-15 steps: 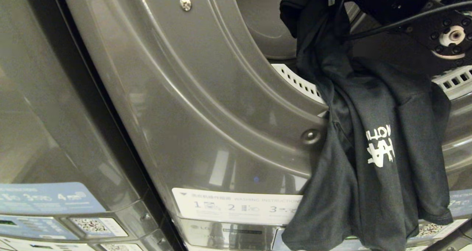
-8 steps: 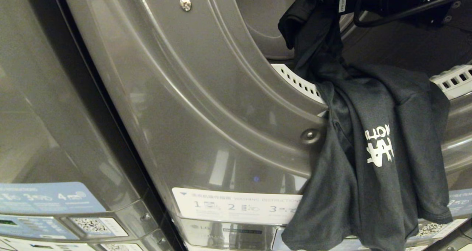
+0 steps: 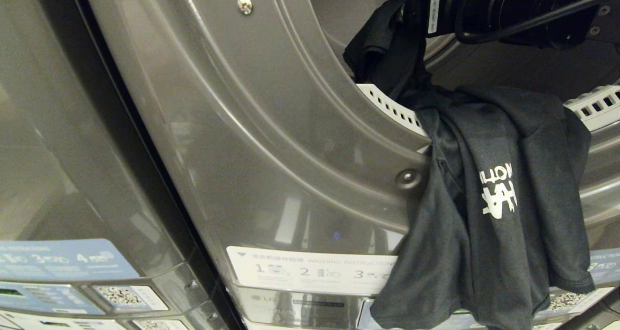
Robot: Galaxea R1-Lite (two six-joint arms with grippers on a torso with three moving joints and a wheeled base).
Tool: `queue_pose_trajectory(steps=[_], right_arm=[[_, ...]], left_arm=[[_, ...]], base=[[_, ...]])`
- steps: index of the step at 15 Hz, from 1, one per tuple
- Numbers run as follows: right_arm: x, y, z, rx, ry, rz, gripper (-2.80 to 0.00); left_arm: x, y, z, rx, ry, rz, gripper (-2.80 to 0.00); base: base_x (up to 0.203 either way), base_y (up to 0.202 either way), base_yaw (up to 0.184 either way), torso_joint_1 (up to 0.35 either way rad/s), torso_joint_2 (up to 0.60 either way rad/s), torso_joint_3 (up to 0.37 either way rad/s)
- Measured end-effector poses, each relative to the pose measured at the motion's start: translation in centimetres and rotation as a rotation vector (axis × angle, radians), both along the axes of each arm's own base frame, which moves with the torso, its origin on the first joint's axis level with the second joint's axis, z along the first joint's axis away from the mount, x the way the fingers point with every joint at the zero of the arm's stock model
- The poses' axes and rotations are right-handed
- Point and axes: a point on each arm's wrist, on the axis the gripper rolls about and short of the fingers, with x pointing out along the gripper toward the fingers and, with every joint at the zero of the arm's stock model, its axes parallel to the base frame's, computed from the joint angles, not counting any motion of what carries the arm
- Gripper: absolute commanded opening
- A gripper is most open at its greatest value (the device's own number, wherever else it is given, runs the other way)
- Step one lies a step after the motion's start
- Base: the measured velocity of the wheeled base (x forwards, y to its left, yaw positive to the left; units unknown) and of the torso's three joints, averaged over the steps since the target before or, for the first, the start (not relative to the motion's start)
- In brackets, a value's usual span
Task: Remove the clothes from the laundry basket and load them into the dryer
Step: Put the clothes in the dryer
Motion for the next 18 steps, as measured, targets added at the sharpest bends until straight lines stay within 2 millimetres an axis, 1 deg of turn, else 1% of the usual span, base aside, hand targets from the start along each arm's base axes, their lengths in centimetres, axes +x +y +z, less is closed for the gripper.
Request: queue_pose_trajectory(steps=[4, 10, 14, 18], right_arm=[[-0.4, 0.7, -0.6, 0.03, 0.044, 0.022, 0.0], [-0.6, 0.5, -3.0, 0.171, 0.265, -0.059, 0.0], [-0.7, 0.5, -2.9, 0.197, 0.27, -0.058, 0.0], [-1.8, 1.7, -1.3, 0.29, 0.182, 0.02, 0.0]], left_arm=[[0.0, 0.0, 0.0, 0.0, 0.0, 0.001, -2.8], [0.0, 0.0, 0.0, 0.0, 0.0, 0.0, -2.8], [0.0, 0.0, 0.0, 0.0, 0.0, 0.0, -2.8], [0.0, 0.0, 0.0, 0.0, 0.0, 0.0, -2.8]], base=[[0.0, 0.0, 0.0, 0.0, 0.0, 0.0], [0.0, 0.0, 0.0, 0.0, 0.0, 0.0], [0.0, 0.0, 0.0, 0.0, 0.0, 0.0], [0.0, 0.0, 0.0, 0.0, 0.0, 0.0]])
